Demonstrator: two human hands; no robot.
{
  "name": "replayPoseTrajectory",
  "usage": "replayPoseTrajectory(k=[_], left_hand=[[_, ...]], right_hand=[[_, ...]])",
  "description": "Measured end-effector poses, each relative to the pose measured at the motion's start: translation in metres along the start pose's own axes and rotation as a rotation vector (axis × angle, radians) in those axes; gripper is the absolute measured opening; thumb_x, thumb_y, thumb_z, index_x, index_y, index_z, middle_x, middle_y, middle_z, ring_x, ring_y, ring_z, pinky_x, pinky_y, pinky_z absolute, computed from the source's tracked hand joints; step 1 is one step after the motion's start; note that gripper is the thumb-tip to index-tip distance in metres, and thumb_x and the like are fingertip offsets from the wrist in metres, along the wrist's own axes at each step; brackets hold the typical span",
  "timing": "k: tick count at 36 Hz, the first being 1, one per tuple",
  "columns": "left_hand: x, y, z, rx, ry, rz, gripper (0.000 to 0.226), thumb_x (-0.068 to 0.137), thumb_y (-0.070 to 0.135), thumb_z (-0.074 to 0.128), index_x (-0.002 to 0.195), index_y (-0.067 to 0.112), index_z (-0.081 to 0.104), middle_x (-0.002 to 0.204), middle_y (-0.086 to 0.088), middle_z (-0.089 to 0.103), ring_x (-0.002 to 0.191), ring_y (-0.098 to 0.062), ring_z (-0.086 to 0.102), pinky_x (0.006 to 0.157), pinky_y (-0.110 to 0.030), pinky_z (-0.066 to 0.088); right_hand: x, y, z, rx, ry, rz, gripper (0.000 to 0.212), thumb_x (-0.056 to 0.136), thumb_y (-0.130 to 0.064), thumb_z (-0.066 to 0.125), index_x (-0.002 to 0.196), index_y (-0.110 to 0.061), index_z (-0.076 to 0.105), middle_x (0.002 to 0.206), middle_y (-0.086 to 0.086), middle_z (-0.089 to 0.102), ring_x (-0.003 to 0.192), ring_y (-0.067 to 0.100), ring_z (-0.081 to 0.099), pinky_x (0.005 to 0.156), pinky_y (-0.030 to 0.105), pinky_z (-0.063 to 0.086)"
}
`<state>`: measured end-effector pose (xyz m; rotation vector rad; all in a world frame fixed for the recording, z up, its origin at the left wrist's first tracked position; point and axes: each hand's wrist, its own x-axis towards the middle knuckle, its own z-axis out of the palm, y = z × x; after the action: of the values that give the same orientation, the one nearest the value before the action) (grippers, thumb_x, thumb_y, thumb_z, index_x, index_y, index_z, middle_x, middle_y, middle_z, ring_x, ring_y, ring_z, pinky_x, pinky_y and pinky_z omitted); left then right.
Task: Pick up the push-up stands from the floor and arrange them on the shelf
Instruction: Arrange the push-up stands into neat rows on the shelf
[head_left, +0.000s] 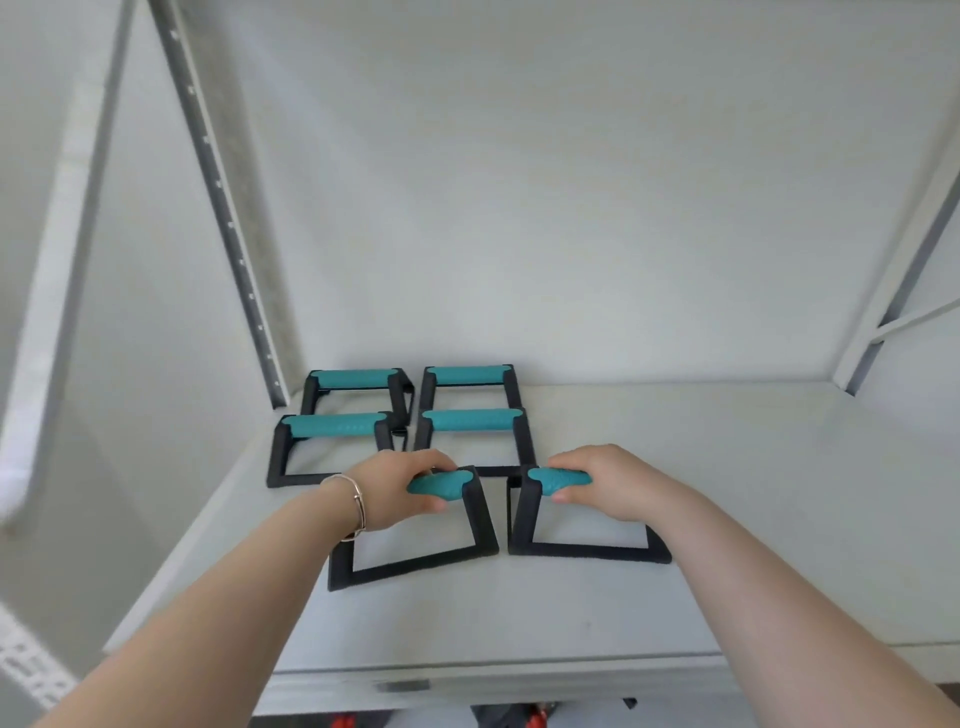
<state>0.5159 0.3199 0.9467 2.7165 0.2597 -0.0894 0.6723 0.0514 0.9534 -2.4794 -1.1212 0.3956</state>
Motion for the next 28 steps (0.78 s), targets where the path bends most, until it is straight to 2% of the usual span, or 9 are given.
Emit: replayPoseTrajectory(k=[3, 7, 13, 19, 23, 26, 28], left_hand=[[-0.012, -0.03, -0.01, 0.005, 0.015, -0.006, 0.042, 0.083, 0.049, 0.064, 0.121, 0.055, 0.045, 0.107, 0.018, 0.055, 0.095, -0.009, 0.054, 0.085, -0.024, 0.041], [-0.026, -0.063, -0.022, -0.001, -0.013, -0.003, 0.042, 0.083, 0.045, 0.065, 0.12, 0.054, 0.048, 0.111, 0.016, 0.06, 0.1, -0.01, 0.056, 0.093, -0.03, 0.045], [-0.038, -0.092, -0.03, -0.014, -0.038, 0.006, 0.042, 0.084, 0.039, 0.066, 0.121, 0.051, 0.05, 0.112, 0.017, 0.059, 0.099, -0.008, 0.054, 0.087, -0.023, 0.039], [-0.04, -0.1, -0.032, -0.015, -0.055, 0.036, 0.042, 0.086, 0.038, 0.066, 0.123, 0.049, 0.05, 0.115, 0.014, 0.06, 0.102, -0.01, 0.055, 0.094, -0.029, 0.043], [-0.04, -0.099, -0.035, 0.002, -0.069, 0.048, 0.043, 0.087, 0.036, 0.064, 0.126, 0.045, 0.05, 0.118, 0.011, 0.06, 0.102, -0.011, 0.055, 0.091, -0.027, 0.043], [-0.041, -0.095, -0.034, 0.039, -0.047, 0.044, 0.041, 0.087, 0.041, 0.063, 0.126, 0.041, 0.051, 0.119, 0.009, 0.061, 0.101, -0.012, 0.055, 0.092, -0.028, 0.044], [-0.041, -0.089, -0.031, 0.066, 0.005, 0.036, 0.042, 0.086, 0.05, 0.061, 0.125, 0.037, 0.053, 0.118, 0.008, 0.063, 0.101, -0.013, 0.056, 0.092, -0.031, 0.046]], right_hand=[[0.012, -0.027, 0.017, 0.014, 0.009, 0.021, 0.043, 0.087, -0.04, 0.067, 0.13, -0.035, 0.058, 0.128, -0.008, 0.059, 0.116, 0.015, 0.052, 0.103, 0.035, 0.04], [0.024, -0.055, 0.035, 0.016, -0.001, -0.001, 0.046, 0.088, -0.04, 0.066, 0.133, -0.036, 0.056, 0.134, -0.009, 0.055, 0.123, 0.015, 0.048, 0.106, 0.035, 0.038], [0.037, -0.087, 0.05, 0.002, -0.009, -0.043, 0.047, 0.088, -0.041, 0.066, 0.133, -0.034, 0.055, 0.133, -0.01, 0.056, 0.121, 0.013, 0.049, 0.105, 0.032, 0.037], [0.043, -0.099, 0.057, 0.003, -0.017, -0.04, 0.045, 0.088, -0.041, 0.066, 0.131, -0.037, 0.056, 0.131, -0.011, 0.056, 0.118, 0.013, 0.049, 0.104, 0.033, 0.038], [0.044, -0.102, 0.061, -0.035, -0.018, -0.025, 0.044, 0.088, -0.042, 0.065, 0.13, -0.039, 0.056, 0.127, -0.012, 0.057, 0.115, 0.013, 0.049, 0.103, 0.037, 0.04], [0.044, -0.106, 0.06, -0.065, -0.029, -0.02, 0.043, 0.087, -0.044, 0.064, 0.129, -0.038, 0.056, 0.127, -0.012, 0.057, 0.116, 0.013, 0.05, 0.102, 0.036, 0.041], [0.045, -0.11, 0.061, -0.071, -0.027, -0.006, 0.046, 0.085, -0.052, 0.063, 0.127, -0.037, 0.056, 0.126, -0.012, 0.057, 0.115, 0.014, 0.051, 0.099, 0.035, 0.043]])
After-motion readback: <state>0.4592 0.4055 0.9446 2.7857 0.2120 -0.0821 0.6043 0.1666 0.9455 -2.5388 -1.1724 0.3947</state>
